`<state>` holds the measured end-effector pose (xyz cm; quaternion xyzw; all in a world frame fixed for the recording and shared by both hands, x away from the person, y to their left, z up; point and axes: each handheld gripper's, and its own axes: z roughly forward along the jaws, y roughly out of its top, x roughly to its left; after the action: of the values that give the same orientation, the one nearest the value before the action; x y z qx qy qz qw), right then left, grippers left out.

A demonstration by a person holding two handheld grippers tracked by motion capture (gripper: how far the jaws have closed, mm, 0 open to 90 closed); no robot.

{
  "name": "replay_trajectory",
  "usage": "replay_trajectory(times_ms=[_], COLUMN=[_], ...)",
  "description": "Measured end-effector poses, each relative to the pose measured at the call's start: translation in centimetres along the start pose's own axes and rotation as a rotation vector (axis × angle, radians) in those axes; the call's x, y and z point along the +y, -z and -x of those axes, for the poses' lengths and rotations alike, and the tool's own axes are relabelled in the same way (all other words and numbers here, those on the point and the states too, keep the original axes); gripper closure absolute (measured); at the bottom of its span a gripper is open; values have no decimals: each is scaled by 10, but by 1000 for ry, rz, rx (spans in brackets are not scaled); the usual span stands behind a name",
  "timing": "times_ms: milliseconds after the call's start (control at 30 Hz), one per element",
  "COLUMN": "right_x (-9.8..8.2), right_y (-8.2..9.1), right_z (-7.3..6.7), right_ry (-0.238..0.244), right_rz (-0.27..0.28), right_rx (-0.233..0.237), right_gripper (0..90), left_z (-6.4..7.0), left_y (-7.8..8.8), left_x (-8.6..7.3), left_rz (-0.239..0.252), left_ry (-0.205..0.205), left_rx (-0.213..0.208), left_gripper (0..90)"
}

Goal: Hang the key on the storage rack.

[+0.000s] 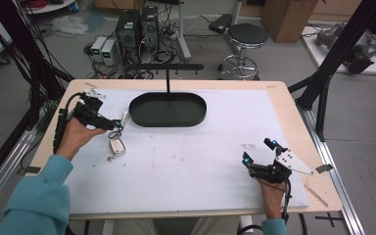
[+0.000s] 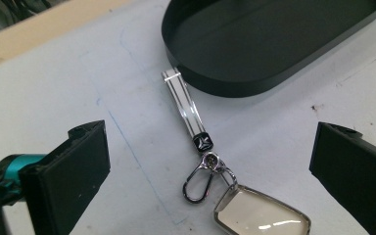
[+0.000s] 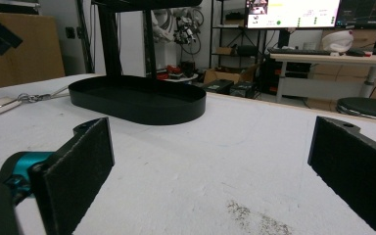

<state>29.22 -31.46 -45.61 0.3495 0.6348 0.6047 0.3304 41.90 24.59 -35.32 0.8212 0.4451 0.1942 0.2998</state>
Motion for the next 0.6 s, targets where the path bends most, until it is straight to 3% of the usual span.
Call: replay_trajectory(times_ms=[100,300,600], right_x=[0,0,0], right_y=[0,0,0], right_z=[0,0,0], right_ry=[-8,-13,-10], right_rz=[-2,-5,-4], right_rx=[0,0,-1], right_gripper=[26,26,26], left_z=[0,-1,-6], left_y=[-11,-34,-55], left_x=[12,20,17], left_rz=[-69,-149,-213], left_ry=[-4,6,36], left_rx=[2,20,27], left_gripper=[19,19,132])
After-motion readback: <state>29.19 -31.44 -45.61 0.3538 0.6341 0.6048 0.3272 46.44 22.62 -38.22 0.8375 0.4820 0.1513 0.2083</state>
